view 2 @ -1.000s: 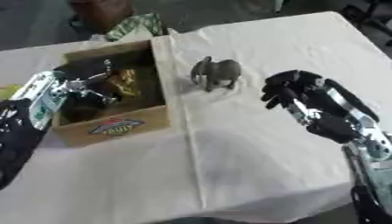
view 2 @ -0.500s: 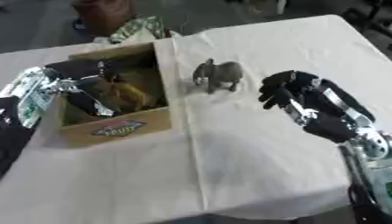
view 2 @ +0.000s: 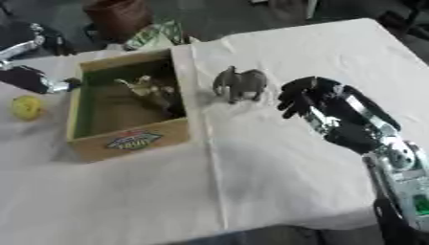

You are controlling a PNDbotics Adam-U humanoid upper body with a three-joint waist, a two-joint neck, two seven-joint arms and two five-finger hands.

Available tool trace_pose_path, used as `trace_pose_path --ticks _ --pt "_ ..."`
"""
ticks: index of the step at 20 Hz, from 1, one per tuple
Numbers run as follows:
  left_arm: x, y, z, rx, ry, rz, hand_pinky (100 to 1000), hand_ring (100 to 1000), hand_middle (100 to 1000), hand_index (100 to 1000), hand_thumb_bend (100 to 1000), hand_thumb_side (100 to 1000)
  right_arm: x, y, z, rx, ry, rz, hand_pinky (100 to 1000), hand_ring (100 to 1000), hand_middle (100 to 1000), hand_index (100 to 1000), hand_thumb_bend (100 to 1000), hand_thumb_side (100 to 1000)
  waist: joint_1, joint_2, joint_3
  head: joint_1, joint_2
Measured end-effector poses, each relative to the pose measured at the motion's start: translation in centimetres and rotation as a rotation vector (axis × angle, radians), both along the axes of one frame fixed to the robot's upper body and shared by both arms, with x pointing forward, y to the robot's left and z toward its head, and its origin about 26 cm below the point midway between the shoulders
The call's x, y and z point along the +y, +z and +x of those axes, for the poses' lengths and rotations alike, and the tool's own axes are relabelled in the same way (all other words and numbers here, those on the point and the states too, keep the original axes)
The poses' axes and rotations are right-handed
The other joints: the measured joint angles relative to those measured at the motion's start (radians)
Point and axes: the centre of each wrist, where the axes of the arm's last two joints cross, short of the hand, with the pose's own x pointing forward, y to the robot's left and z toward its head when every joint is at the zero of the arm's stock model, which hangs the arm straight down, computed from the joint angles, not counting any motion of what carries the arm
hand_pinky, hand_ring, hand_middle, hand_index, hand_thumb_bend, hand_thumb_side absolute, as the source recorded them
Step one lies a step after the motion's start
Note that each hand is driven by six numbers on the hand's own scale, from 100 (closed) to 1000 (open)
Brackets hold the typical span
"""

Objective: Pick up objects on the table and place them in the box.

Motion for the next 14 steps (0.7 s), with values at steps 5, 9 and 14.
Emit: trace_pose_path --ticks 5,9,14 --pt "3.4 -2.6 -0.4 0.017 0.179 -0.068 650 611 595 756 374 516 -0.1 -0.2 -0.1 0.005 -0.005 0.000 614 669 647 764 100 489 -0.004 0.000 0.011 0.001 0.000" --pt "4.7 -5.4 -0.2 0.048 0.334 -0.121 641 599 585 748 361 511 -0.1 -0.2 -0.1 0.004 -0.006 -0.002 614 669 648 765 100 489 -0.009 0.000 0.011 0.027 0.000" --pt "4.9 -8.1 0.1 0.084 0.423 -0.147 646 606 593 751 375 526 -0.1 -0.2 -0.1 0.002 -0.006 -0.002 614 669 648 765 100 492 -0.012 0.006 0.006 0.046 0.000"
